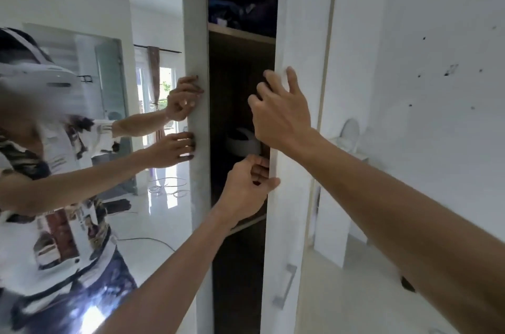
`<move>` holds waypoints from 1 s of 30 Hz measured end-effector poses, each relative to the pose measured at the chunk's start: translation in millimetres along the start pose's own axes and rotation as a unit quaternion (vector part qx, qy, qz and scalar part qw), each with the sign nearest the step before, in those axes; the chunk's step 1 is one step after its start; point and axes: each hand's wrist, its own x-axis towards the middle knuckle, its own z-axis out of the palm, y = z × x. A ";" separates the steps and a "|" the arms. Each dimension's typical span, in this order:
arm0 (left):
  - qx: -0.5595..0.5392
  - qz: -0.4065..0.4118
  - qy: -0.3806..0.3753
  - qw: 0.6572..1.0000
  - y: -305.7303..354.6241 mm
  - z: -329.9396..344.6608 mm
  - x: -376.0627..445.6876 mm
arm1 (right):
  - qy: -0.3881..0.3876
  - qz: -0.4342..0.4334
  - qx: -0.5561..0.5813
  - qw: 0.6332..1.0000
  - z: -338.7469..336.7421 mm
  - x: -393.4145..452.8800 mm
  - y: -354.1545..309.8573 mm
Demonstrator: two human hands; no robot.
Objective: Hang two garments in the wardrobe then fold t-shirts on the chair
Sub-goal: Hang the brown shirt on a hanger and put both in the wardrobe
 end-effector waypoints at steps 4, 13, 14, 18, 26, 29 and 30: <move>-0.039 0.019 -0.051 0.998 11.6 35.7 -5.6 | -0.029 0.033 -0.045 0.998 -16.6 -25.7 31.8; 0.021 0.103 -0.080 0.991 37.9 150.4 9.2 | -0.087 0.064 -0.127 0.986 -31.5 -85.3 121.1; 0.037 0.122 -0.073 0.989 41.5 165.8 13.0 | -0.095 0.067 -0.136 0.984 -32.2 -92.6 133.3; 0.053 0.172 -0.058 0.982 51.4 224.2 30.4 | -0.117 0.071 -0.169 0.976 -24.3 -122.6 184.4; 0.164 0.230 -0.029 0.959 88.0 323.1 62.0 | -0.175 0.096 -0.196 0.960 0.4 -168.5 273.3; 0.185 0.211 -0.030 0.959 97.9 355.1 70.6 | -0.186 0.107 -0.195 0.957 10.6 -179.2 300.8; 0.190 0.202 -0.030 0.960 101.3 365.1 73.2 | -0.190 0.108 -0.197 0.956 14.5 -182.6 310.2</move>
